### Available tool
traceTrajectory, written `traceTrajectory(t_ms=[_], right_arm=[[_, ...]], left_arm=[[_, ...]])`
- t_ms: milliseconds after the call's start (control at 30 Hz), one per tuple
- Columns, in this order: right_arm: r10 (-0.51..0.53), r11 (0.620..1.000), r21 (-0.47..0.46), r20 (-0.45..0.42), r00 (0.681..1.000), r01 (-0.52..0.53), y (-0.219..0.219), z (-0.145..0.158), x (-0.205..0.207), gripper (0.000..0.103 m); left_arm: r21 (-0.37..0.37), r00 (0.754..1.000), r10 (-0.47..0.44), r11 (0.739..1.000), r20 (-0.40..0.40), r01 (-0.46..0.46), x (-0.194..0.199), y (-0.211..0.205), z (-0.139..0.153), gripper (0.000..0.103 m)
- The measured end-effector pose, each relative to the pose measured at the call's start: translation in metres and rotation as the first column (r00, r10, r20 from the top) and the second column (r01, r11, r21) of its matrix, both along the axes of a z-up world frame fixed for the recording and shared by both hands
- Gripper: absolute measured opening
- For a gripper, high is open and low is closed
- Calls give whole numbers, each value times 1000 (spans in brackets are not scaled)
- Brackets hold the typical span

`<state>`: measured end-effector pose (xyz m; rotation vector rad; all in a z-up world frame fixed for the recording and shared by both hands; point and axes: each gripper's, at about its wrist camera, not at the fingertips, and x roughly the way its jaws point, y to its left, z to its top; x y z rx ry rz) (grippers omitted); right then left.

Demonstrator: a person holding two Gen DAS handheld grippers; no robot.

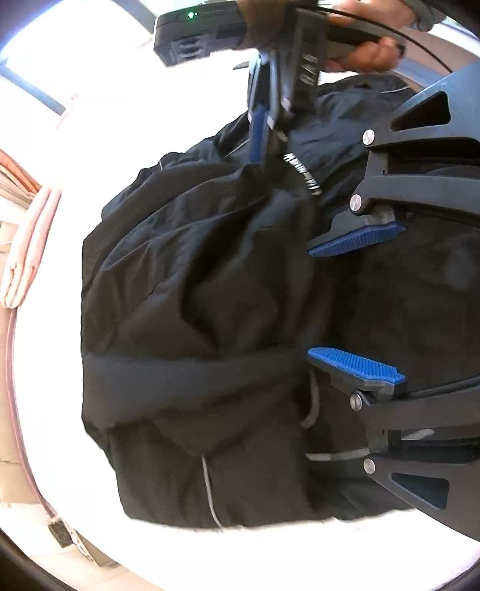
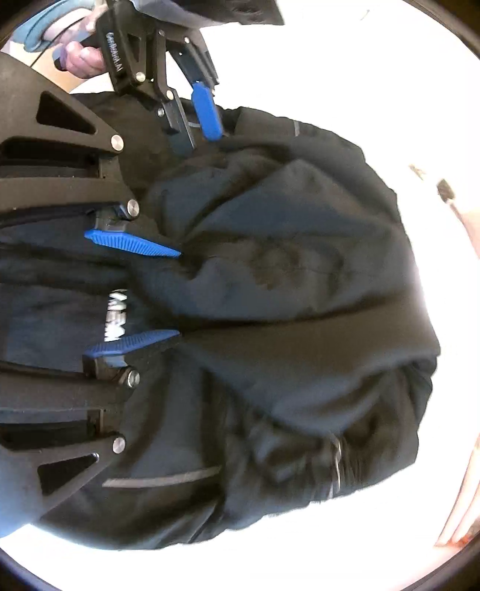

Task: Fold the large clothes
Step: 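Press the folded jacket flat with both tools, then grasp the folded jacket edge with both tools and lift it up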

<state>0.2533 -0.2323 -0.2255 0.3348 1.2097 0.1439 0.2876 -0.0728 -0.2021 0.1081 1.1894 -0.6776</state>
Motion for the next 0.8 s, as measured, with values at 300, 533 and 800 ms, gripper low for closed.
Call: traceTrajectory(t_ms=[300,533,800], right_arm=[[-115,987,-113,-28,993,111,-38,15,-64,51],[-128,981,-150,-15,992,124,-82,0,-98,51],[-59,975,-211,68,996,72,-112,-15,-127,51]], left_arm=[[89,996,84,993,-7,-83,-32,64,-1,53],[98,974,228,969,14,-228,-43,105,-14,53],[63,949,278,955,146,-289,-59,119,-8,53]])
